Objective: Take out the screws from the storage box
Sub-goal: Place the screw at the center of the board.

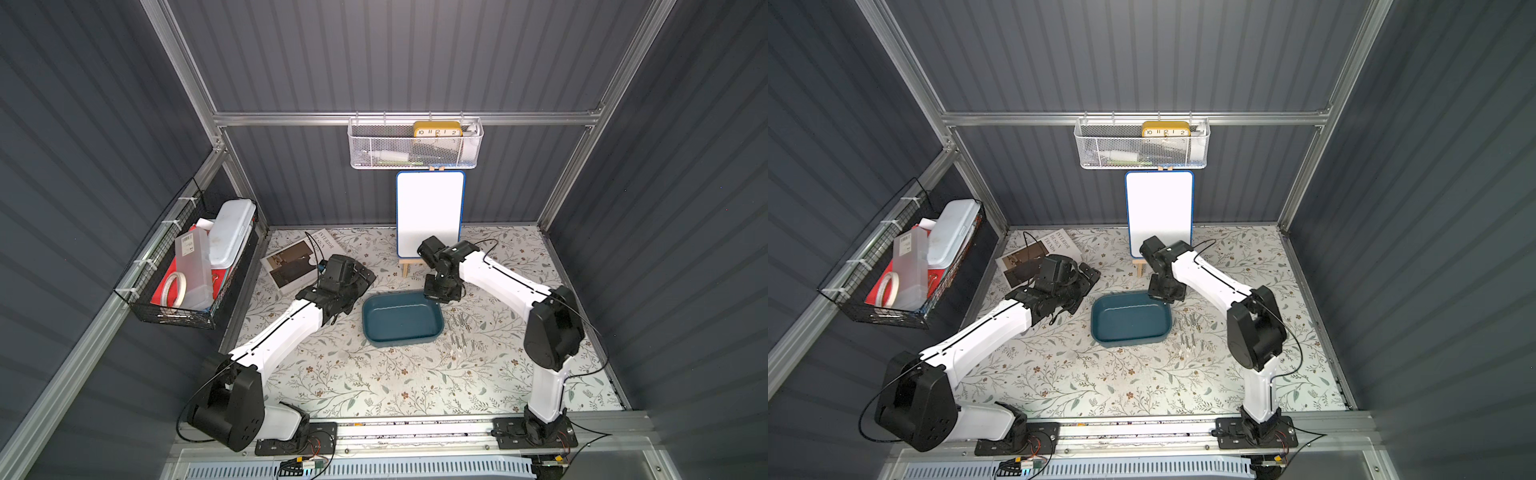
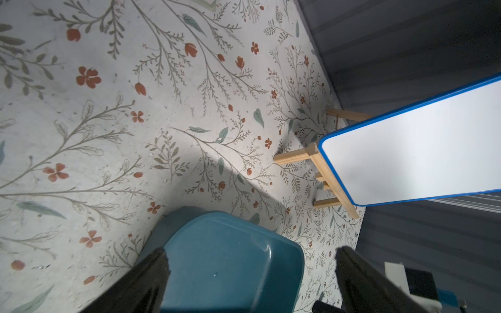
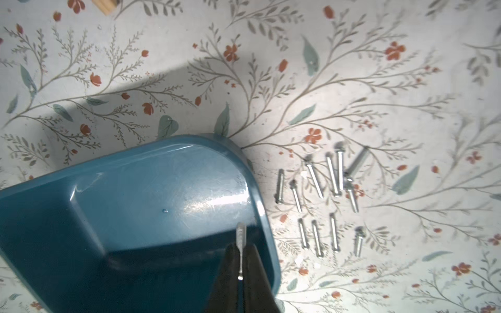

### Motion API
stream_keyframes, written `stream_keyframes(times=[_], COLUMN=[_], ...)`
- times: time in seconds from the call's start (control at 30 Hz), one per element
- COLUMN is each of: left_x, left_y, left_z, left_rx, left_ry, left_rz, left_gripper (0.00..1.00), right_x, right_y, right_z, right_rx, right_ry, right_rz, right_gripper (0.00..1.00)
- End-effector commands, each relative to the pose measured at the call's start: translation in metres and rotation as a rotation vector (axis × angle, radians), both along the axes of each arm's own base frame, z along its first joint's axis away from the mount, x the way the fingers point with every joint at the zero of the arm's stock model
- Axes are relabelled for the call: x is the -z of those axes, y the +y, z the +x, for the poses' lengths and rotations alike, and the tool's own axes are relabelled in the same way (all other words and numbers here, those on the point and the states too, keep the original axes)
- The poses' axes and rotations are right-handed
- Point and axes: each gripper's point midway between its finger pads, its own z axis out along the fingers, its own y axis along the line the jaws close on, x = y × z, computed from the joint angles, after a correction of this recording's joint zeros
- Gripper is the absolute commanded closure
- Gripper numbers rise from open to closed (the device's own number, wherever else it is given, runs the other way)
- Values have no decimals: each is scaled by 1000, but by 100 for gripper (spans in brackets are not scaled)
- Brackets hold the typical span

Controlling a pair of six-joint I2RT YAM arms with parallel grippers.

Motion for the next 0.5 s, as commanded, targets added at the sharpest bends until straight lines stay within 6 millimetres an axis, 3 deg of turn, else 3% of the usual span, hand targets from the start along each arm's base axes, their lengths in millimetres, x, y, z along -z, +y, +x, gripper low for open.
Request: stream_keyframes(times=[0.0, 0.13, 0.47], left_x=[-9, -18, -33], left_y=[-2, -1, 2], left_z=[7, 9, 9], left_rx=[23, 24, 23], left_ry=[-43, -84, -132], left_rz=[29, 33, 31], left_gripper=[1, 1, 1], right_x=[8, 30, 86], right_y=[-37, -59, -67], right_z=[-16, -35, -68], right_rx=[23, -9, -70], right_ry=[29, 69, 215], right_rz=[-61, -95, -124], right_gripper=[99, 99, 98])
